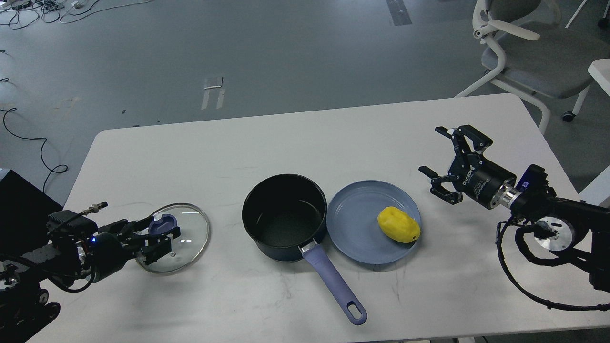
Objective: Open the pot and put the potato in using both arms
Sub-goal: 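Lower the lid onto the table and open the left gripper, then lower the right gripper onto the yellow potato on the plate and grasp it, then lift the potato and carry it over the open saucepan with the right gripper, then open the right gripper to drop the potato into the saucepan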
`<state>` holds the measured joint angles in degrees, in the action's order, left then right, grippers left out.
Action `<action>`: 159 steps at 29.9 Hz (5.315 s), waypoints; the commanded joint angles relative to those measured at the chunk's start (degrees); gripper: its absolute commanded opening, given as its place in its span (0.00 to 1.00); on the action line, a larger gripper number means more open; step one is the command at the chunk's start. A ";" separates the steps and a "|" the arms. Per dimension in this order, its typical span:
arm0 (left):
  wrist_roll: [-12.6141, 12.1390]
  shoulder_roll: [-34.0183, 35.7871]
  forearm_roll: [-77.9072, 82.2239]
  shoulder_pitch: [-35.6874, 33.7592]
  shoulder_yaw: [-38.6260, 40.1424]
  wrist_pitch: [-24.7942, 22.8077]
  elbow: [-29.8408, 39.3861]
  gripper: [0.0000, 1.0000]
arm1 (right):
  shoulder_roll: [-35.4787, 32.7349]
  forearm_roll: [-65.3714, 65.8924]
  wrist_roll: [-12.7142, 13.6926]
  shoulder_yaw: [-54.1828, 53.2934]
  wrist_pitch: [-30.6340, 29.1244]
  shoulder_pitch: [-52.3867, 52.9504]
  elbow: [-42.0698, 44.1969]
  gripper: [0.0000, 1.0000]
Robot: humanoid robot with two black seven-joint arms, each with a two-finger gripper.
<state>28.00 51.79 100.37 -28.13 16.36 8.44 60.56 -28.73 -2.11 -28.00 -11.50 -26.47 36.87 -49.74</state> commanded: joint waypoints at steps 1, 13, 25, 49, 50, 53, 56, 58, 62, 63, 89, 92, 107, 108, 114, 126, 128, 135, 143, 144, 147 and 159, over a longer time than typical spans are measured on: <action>0.00 -0.02 0.01 0.00 -0.01 0.00 -0.01 0.89 | 0.08 0.00 0.00 -0.02 0.02 0.05 0.00 1.00; 0.00 5.60 -17.38 -6.23 0.52 -8.24 8.34 0.97 | -0.28 0.17 0.00 0.07 -0.07 0.40 -0.09 1.00; 0.00 6.48 -64.31 -19.69 1.22 -35.32 9.05 0.98 | -8.01 26.00 0.00 19.29 -1.39 24.19 -4.65 1.00; 0.00 3.93 -82.00 -19.78 3.24 -36.44 8.78 0.98 | 13.86 61.08 0.00 66.24 -1.12 63.51 -15.56 1.00; 0.00 3.93 -82.00 -19.78 3.24 -36.44 8.87 0.98 | 15.01 61.08 0.00 66.95 -1.12 63.42 -15.47 1.00; 0.00 3.93 -82.00 -19.78 3.24 -36.44 8.96 0.98 | 16.60 61.08 0.00 67.48 -0.77 63.07 -14.94 1.00; 0.00 3.93 -82.00 -19.78 3.24 -36.44 9.05 0.98 | 18.18 60.73 0.00 67.57 -0.42 61.93 -14.24 1.00; 0.00 4.02 -82.08 -19.78 3.77 -36.44 9.05 0.98 | 18.79 60.55 0.00 67.66 -0.33 61.05 -13.98 1.00; 0.00 3.93 -82.08 -19.78 4.56 -36.44 9.05 0.97 | 19.06 60.29 0.00 67.66 -0.33 59.47 -13.19 0.99; 0.00 3.93 -82.08 -19.78 4.56 -36.44 9.05 0.98 | 19.41 60.29 0.00 67.66 -0.25 58.94 -12.92 0.99; 0.00 4.02 -82.08 -19.60 4.91 -36.44 9.05 0.98 | 23.46 58.71 0.00 67.92 2.39 54.19 -8.00 0.68; 0.00 4.02 -82.08 -19.60 4.91 -36.44 9.05 0.98 | 23.54 58.71 0.00 67.92 2.39 53.92 -8.00 0.43; 0.00 3.84 -82.08 -19.60 4.91 -36.44 9.13 0.98 | 22.66 53.18 0.00 61.34 2.48 63.23 -6.60 0.35; 0.00 3.84 -82.08 -19.60 4.91 -36.44 9.05 0.97 | 22.84 52.65 0.00 60.90 2.48 63.50 -6.59 0.35; 0.00 3.58 -82.08 -19.60 4.91 -36.44 9.13 0.98 | 26.87 47.03 0.00 58.34 2.83 63.68 -5.19 0.36; 0.00 3.32 -82.09 -19.34 5.00 -36.44 9.40 0.98 | 28.73 32.26 0.00 59.66 6.35 60.52 -2.29 0.36; 0.00 3.23 -82.08 -19.16 4.91 -36.44 9.40 0.98 | 28.73 31.56 0.00 59.75 6.26 59.38 -2.29 0.36; 0.00 3.32 -82.08 -19.16 5.00 -36.44 9.48 0.97 | 28.73 22.85 0.00 59.84 5.56 57.27 -2.73 0.36; 0.00 3.40 -82.08 -19.07 4.91 -36.44 9.48 0.97 | 28.73 22.85 0.00 60.01 5.56 56.21 -2.46 0.40; 0.00 3.40 -82.08 -19.07 4.91 -36.44 9.48 0.98 | 28.73 22.85 0.00 60.01 5.56 56.04 -2.46 0.40; 0.00 3.32 -82.08 -19.07 4.91 -36.44 9.48 0.98 | 28.73 22.76 0.00 60.01 5.56 55.16 -2.46 0.46; 0.00 3.32 -82.08 -18.98 4.91 -36.44 9.48 0.98 | 28.73 21.10 0.00 59.75 6.08 52.69 -2.46 0.72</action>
<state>28.00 55.03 18.24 -47.11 21.26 -28.00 70.05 0.00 19.88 -28.00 48.37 -20.44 89.81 -52.19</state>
